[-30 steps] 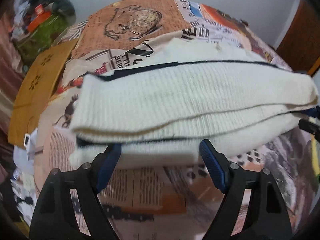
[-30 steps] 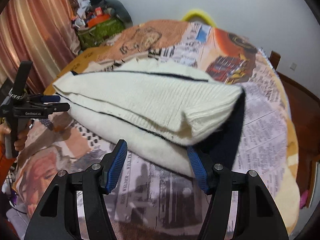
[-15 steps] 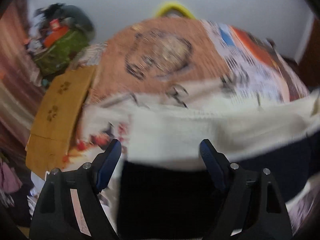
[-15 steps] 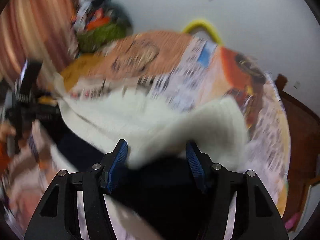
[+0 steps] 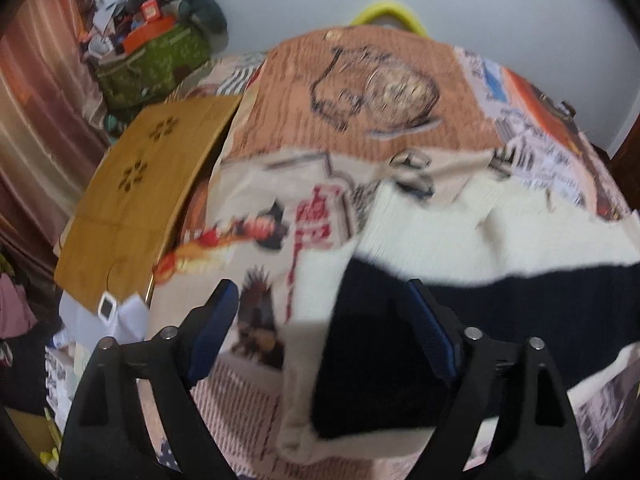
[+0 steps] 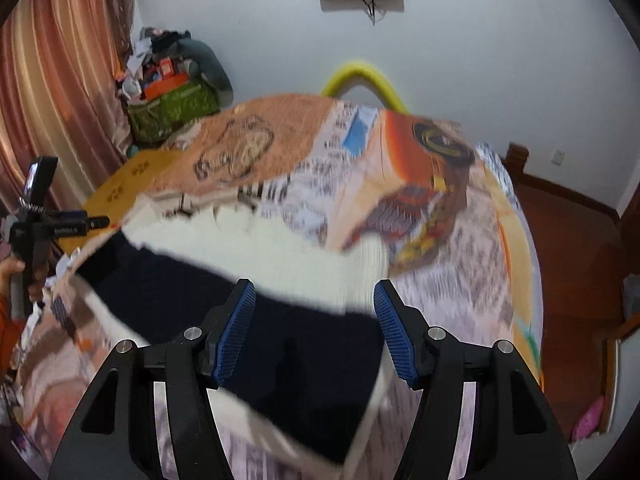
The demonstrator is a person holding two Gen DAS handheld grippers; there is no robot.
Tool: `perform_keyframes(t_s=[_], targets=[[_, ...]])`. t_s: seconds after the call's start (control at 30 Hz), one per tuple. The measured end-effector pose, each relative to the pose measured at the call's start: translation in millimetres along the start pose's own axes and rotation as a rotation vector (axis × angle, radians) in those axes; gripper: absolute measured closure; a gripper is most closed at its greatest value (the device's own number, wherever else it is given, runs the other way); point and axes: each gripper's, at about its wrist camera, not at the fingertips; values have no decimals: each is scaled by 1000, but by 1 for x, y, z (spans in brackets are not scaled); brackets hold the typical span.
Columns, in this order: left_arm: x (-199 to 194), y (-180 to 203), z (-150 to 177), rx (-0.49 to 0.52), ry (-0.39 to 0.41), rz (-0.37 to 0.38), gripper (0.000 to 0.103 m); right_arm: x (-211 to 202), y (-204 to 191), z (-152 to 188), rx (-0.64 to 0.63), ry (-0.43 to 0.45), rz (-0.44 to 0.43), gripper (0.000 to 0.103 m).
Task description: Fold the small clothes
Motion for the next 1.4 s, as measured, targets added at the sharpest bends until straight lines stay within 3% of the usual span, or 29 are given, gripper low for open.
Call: perform_keyframes(t_s=[0.17, 0.33, 0.4, 0.43, 0.47, 0.57, 0.7, 0.83, 1.0, 1.07, 1.23, 1.4], targets=[[31, -11, 22, -25, -102, 17, 14, -8, 6, 40, 64, -33, 16, 45], [58, -20, 25, -158, -187, 163, 13, -12, 16, 69, 153, -58, 17, 45], [56, -16, 25, -169, -177, 175, 25, -15, 19, 74, 189, -52, 17, 45], [54, -13, 25, -172, -178, 208, 45, -17, 21, 77, 208, -45, 10, 45], [52, -11, 27, -184, -189, 243, 51, -20, 21, 78, 223, -39, 2, 45], [41, -7, 32, -177, -164, 223, 59, -24, 21, 83, 239, -33, -2, 45], [29, -15, 49, -204, -168, 240, 64, -27, 16, 90, 246, -35, -7, 45], [12, -20, 70, -169, -159, 230, 68, -31, 12, 98, 254, -30, -22, 45], [-11, -32, 87, -149, -128, 185, 62, -35, 6, 97, 246, -22, -37, 45], [-21, -38, 91, -172, -131, 170, 42, -37, 2, 94, 231, -17, -40, 45], [-43, -46, 108, -220, -150, 246, 27, -38, -14, 82, 160, -5, -40, 45], [-47, -37, 132, -289, -241, 363, 26, -27, -32, 66, 76, -4, -45, 45]])
Point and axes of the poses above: each gripper's, at about its wrist camera, not at the fingertips, and x roughly the way its jaws point, y to its right, z to its underside, and after that the axes turned 11 degrees about -z, right-handed
